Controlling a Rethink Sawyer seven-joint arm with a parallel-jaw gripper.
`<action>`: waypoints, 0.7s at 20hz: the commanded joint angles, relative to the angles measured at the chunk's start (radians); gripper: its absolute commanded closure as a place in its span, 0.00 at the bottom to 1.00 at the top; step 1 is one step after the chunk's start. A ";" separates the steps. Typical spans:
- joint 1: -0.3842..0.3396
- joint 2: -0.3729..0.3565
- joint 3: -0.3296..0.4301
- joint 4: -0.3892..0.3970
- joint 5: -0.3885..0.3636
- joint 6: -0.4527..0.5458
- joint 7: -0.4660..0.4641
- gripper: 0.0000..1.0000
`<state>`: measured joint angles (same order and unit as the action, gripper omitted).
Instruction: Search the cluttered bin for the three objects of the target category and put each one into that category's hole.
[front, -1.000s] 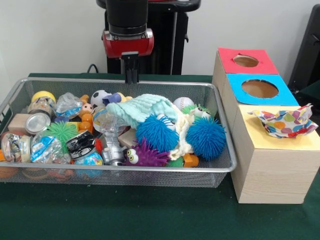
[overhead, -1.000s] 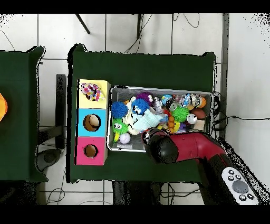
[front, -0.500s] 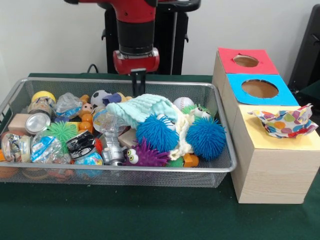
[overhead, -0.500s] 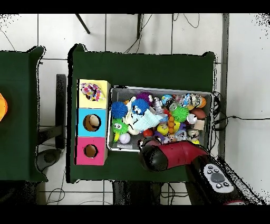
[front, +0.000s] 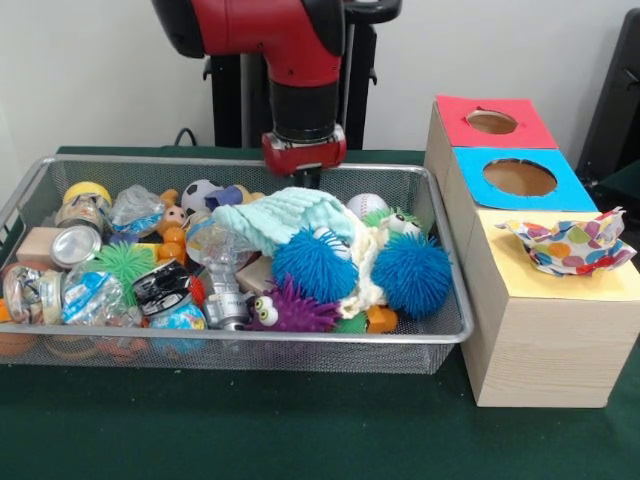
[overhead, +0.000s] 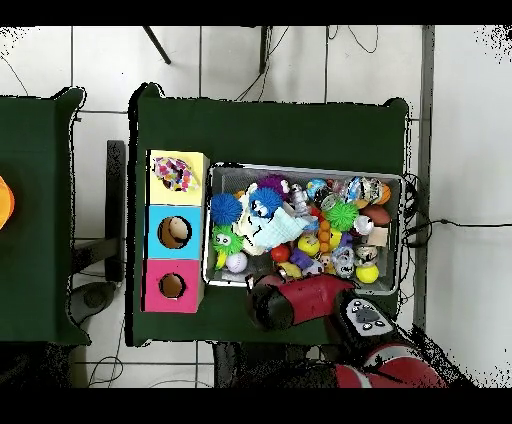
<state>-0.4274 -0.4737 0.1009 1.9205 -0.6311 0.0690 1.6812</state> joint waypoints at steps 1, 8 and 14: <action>0.031 0.168 -0.024 -0.235 0.080 -0.011 0.166 1.00; -0.057 0.116 0.097 -0.335 0.137 0.181 0.025 1.00; -0.066 0.050 0.144 -0.354 0.194 0.314 0.011 1.00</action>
<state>-0.4493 -0.4249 0.1580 1.7996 -0.5062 0.2761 1.6816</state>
